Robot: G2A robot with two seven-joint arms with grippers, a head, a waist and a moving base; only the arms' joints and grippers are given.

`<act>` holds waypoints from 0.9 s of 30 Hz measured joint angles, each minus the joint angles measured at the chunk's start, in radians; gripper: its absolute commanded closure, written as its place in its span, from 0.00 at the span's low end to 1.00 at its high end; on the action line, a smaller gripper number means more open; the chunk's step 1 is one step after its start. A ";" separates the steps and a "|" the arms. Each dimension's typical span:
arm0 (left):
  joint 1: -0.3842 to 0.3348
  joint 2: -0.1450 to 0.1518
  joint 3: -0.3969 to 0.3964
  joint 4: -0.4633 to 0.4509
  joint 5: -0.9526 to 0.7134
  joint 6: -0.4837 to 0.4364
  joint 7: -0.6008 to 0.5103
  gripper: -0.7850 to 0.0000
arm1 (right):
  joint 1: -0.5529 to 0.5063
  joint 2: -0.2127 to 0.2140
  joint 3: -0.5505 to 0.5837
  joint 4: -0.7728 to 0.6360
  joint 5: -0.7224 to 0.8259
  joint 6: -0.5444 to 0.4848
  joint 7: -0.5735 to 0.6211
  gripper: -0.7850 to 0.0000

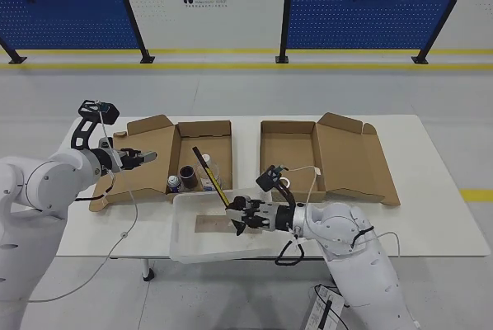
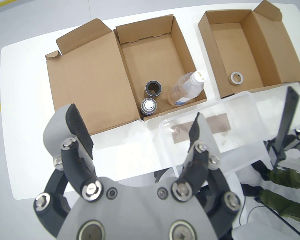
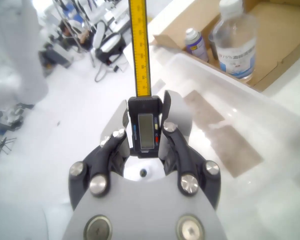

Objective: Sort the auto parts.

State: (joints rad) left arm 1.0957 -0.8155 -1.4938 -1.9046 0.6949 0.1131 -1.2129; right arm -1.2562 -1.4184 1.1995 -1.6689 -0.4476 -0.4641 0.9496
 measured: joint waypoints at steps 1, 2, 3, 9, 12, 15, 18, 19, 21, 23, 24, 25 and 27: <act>0.000 0.000 0.000 0.000 0.000 0.000 0.000 0.00 | -0.001 0.001 0.001 0.003 0.014 -0.010 -0.006 1.00; 0.000 0.000 0.000 0.000 0.000 0.000 0.000 0.00 | -0.002 0.003 0.001 0.007 0.027 -0.022 -0.012 1.00; 0.000 0.000 0.000 0.000 0.000 0.000 0.000 0.00 | -0.002 0.004 0.001 0.010 0.039 -0.033 -0.017 1.00; 0.000 0.000 0.000 0.000 0.000 0.000 0.000 0.00 | 0.003 0.012 -0.009 0.034 0.117 -0.094 -0.048 1.00; 0.000 0.000 0.000 0.000 0.000 0.000 0.000 0.00 | 0.007 0.016 -0.015 0.049 0.159 -0.121 -0.057 1.00; 0.000 0.000 0.000 0.000 0.000 0.000 0.000 0.00 | 0.015 0.021 -0.019 0.062 0.177 -0.131 -0.058 1.00; 0.000 0.000 0.000 0.000 0.000 0.000 0.000 0.00 | 0.020 0.025 -0.025 0.067 0.185 -0.132 -0.061 1.00; 0.000 0.000 0.000 0.000 0.000 0.000 0.000 0.00 | 0.022 0.027 -0.028 0.069 0.186 -0.130 -0.062 1.00; 0.000 0.000 0.000 0.000 0.000 0.000 0.000 0.00 | 0.026 0.029 -0.032 0.072 0.187 -0.128 -0.063 1.00; 0.000 0.000 0.000 0.000 0.000 0.000 0.000 0.00 | 0.029 0.032 -0.036 0.075 0.190 -0.126 -0.067 1.00; 0.000 0.000 0.000 0.000 0.000 0.000 0.000 0.00 | 0.030 0.033 -0.038 0.076 0.191 -0.125 -0.069 1.00; 0.000 0.000 0.000 0.000 0.000 0.000 0.000 0.00 | 0.032 0.035 -0.041 0.077 0.191 -0.123 -0.071 1.00; 0.000 0.000 0.000 0.000 0.000 0.000 0.000 0.00 | 0.035 0.037 -0.044 0.078 0.191 -0.120 -0.074 1.00</act>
State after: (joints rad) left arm 1.0957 -0.8155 -1.4938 -1.9046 0.6949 0.1131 -1.2129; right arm -1.2208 -1.3813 1.1551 -1.5905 -0.2571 -0.5841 0.8758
